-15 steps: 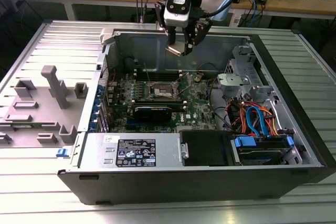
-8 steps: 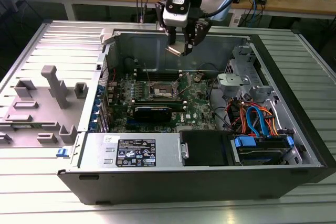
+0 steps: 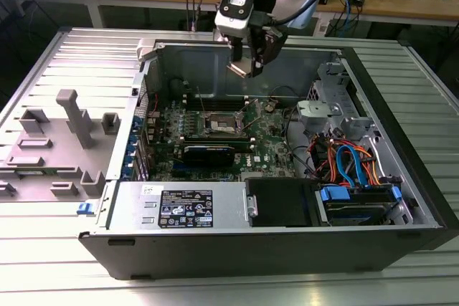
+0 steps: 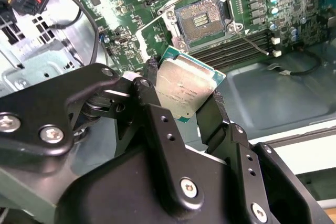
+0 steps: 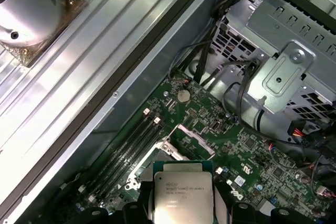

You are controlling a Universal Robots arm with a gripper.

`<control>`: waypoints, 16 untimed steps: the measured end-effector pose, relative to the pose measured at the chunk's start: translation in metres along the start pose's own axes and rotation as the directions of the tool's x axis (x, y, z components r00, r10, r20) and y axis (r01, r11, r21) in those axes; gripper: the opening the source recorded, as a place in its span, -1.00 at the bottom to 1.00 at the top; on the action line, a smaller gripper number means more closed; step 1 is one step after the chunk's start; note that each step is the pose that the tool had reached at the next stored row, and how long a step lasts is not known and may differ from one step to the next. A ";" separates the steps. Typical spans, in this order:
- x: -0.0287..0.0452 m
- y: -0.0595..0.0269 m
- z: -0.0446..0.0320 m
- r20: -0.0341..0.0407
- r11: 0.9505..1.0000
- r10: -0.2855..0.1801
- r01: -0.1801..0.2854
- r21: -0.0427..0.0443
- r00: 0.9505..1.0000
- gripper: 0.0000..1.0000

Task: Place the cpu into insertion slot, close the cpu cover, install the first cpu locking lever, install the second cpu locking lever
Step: 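Place the cpu into insertion slot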

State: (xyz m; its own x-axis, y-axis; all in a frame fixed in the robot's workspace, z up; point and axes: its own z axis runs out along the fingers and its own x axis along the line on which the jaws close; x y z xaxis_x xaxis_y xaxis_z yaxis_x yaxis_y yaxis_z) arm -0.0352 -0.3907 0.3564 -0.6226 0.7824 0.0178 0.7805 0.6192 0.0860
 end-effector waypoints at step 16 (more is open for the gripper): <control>0.0003 -0.0008 0.0010 0.001 1.000 0.017 -0.017 0.000 1.000 0.08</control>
State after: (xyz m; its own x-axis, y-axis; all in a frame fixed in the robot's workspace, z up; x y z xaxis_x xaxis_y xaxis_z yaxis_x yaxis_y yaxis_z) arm -0.0359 -0.3909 0.3554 -0.6095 0.7926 0.0178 0.7907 0.6061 0.0859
